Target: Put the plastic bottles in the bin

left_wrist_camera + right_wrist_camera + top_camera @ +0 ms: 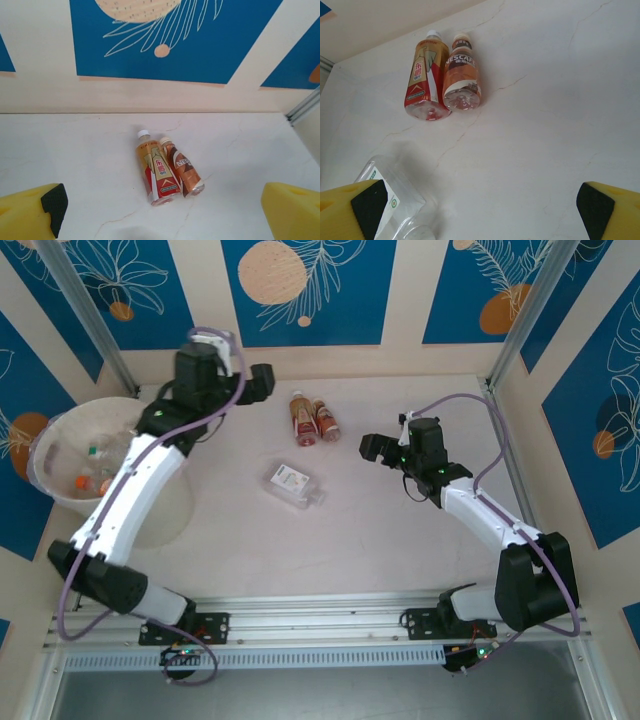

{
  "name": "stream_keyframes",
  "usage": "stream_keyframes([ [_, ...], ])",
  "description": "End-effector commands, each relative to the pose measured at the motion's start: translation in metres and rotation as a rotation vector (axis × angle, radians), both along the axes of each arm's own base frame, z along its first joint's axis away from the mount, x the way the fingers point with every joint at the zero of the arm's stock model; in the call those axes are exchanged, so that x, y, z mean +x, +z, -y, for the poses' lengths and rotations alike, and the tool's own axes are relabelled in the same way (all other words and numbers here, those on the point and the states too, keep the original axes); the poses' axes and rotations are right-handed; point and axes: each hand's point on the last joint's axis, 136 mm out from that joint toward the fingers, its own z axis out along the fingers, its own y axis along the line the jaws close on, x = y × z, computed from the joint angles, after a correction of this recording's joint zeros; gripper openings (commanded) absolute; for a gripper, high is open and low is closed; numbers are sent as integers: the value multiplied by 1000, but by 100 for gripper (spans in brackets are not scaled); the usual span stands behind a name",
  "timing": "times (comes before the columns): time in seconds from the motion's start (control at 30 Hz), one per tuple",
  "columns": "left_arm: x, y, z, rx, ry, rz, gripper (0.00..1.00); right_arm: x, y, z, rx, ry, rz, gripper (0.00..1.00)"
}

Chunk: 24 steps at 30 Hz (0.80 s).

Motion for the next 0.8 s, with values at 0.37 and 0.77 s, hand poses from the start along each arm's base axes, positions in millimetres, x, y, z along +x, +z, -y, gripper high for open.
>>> stream_keyframes([
  [0.37, 78, -107, 59, 49, 86, -122, 100, -27, 54, 9, 24, 21, 139, 99],
  [0.77, 125, -236, 97, 43, 68, -385, 96, -50, 56, 24, -25, -2, 133, 99],
])
